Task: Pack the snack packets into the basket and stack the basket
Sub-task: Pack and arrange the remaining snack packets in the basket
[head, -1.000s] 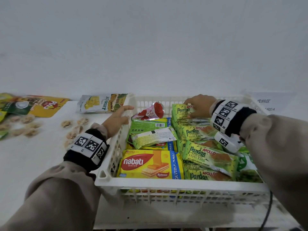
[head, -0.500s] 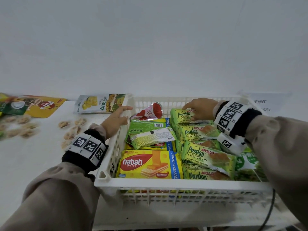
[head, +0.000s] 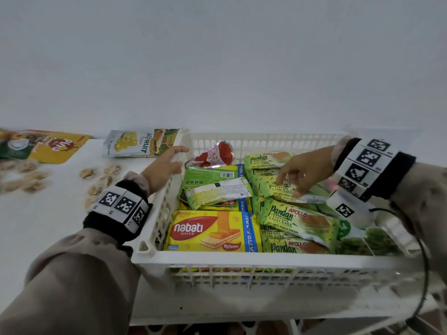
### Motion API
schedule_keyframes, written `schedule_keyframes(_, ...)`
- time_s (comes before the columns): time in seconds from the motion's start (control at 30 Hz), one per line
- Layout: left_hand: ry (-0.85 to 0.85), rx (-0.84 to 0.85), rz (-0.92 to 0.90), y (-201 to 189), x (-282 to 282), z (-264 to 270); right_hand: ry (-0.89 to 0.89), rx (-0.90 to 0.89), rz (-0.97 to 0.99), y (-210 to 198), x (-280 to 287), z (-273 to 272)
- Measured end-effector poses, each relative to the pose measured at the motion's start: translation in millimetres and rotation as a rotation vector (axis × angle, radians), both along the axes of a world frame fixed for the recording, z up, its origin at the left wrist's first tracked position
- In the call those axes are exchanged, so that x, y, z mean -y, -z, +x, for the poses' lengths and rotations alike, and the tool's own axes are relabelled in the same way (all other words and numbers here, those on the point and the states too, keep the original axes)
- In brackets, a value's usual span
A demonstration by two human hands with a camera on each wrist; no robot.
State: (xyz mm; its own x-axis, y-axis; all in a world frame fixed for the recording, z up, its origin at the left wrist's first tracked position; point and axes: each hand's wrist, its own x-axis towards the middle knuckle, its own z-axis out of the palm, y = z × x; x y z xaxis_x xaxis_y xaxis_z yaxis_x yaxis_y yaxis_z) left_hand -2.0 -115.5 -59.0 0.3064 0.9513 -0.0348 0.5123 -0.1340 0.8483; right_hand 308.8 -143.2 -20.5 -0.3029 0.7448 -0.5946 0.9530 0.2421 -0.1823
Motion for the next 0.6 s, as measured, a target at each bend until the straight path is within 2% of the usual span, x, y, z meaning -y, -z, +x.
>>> schedule_keyframes(0.1,0.001,0.002,0.016,0,1,1,0.018,-0.011,-0.075,5,1,5)
schedule_keyframes(0.37,-0.011,-0.018,0.035,-2,4,3,-0.073,-0.013,0.119,12,5,1)
schedule_keyframes(0.6,-0.009,-0.039,0.044,-2,5,3,-0.093,0.075,0.256,10,7,-3)
